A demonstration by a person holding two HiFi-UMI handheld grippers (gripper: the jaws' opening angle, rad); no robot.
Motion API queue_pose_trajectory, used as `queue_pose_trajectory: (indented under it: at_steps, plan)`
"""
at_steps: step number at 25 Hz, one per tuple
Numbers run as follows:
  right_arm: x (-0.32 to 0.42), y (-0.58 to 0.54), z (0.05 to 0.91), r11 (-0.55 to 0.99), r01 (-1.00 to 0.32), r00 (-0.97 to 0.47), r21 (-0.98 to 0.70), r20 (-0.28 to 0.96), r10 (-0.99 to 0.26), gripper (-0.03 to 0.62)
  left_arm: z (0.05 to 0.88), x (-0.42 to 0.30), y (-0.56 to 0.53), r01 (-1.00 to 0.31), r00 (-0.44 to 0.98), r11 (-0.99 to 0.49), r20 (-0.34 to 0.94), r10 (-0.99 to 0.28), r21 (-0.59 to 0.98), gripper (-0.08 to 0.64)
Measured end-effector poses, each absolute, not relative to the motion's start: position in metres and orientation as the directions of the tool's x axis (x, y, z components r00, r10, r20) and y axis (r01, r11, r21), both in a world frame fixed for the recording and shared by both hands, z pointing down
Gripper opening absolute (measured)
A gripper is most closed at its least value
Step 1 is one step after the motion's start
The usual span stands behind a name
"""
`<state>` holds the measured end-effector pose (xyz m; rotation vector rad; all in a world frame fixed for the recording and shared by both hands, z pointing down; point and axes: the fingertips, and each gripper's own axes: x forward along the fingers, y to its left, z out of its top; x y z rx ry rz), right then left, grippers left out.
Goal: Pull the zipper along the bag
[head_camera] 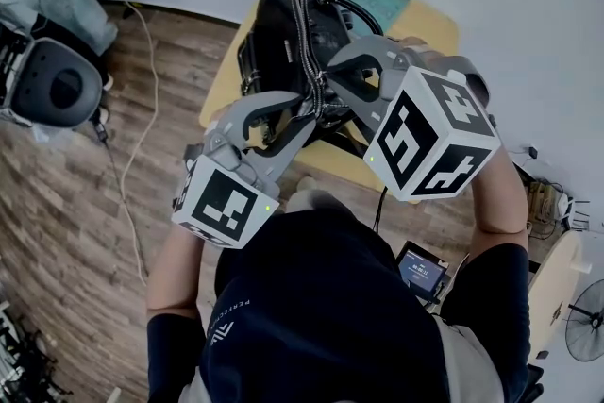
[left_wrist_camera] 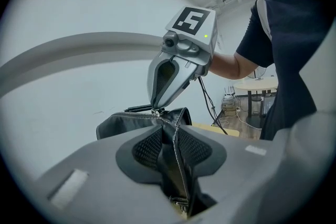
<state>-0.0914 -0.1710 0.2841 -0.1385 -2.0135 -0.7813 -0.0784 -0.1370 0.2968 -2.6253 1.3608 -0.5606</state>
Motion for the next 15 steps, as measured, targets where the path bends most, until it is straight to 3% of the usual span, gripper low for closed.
queue_pose_trajectory:
  at_steps: [15]
  plan:
    - [-0.100, -0.183, 0.283, 0.738, 0.388, -0.542, 0.552, 0.784, -0.302, 0.020, 0.303, -0.080, -0.135, -0.764, 0.506, -0.581, 0.297, -0.810, -0.282, 0.117]
